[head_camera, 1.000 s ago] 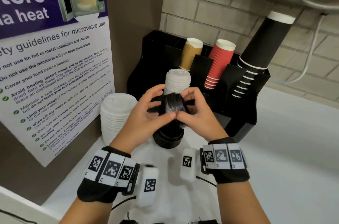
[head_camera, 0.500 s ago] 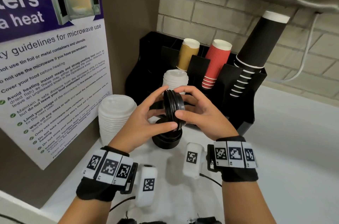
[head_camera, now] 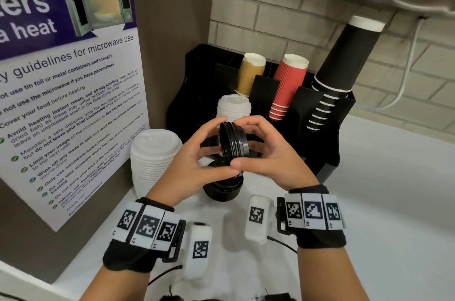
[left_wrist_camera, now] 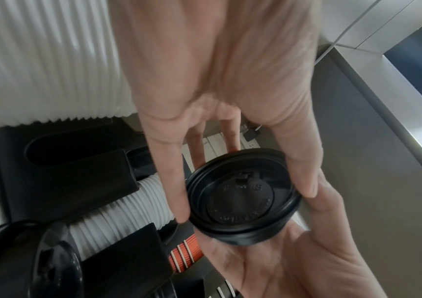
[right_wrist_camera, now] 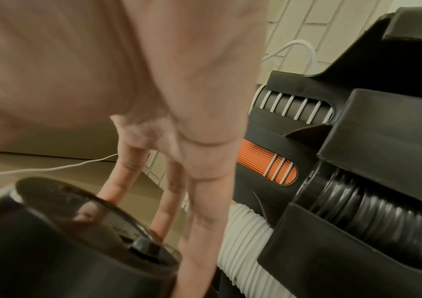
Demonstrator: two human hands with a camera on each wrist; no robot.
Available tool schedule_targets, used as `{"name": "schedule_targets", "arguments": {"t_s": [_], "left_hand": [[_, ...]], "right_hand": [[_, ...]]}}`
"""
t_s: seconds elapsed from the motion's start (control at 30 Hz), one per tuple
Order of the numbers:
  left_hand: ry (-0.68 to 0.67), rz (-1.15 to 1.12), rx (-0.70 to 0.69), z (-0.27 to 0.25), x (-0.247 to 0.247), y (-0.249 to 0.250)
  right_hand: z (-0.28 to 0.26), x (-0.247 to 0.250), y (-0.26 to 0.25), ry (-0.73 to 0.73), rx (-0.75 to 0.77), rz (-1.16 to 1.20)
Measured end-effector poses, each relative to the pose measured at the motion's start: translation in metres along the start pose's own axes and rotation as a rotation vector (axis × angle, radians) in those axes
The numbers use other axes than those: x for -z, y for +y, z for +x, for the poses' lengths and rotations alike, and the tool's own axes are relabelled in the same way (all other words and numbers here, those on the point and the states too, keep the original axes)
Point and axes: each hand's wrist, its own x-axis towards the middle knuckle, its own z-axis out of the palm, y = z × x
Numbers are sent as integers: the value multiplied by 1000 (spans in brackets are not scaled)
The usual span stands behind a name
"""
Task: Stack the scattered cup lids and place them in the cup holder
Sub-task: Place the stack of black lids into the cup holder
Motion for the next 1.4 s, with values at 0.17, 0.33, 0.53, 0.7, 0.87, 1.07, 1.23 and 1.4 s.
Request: {"name": "schedule_targets", "arguments": {"t_s": [0.17,0.33,0.53,0.7,0.87,1.07,1.23,1.4], "left_hand": [[-21,-19,6,0,-1,-4],[151,14,26,0,6,3],[264,7,22,4,5,4],[237,29,49,4,3,4],[240,37,59,5,2,2],[242,42,48,4,4,-1],[237,41,52,4,3,-3],[245,46,46,3,5,-3]], "right_hand": [[1,-1,1,-4,18,-13],[16,24,-2,333,128,-100],[39,77,18,439,14,-678],[48,82,37,168,-228,-1000],[53,81,40,17,-266,-1059],[47,76,50,14,-239,-1231],[43,73,52,25,-227,-1283],[38,64,47,15,-265,-1336]]}}
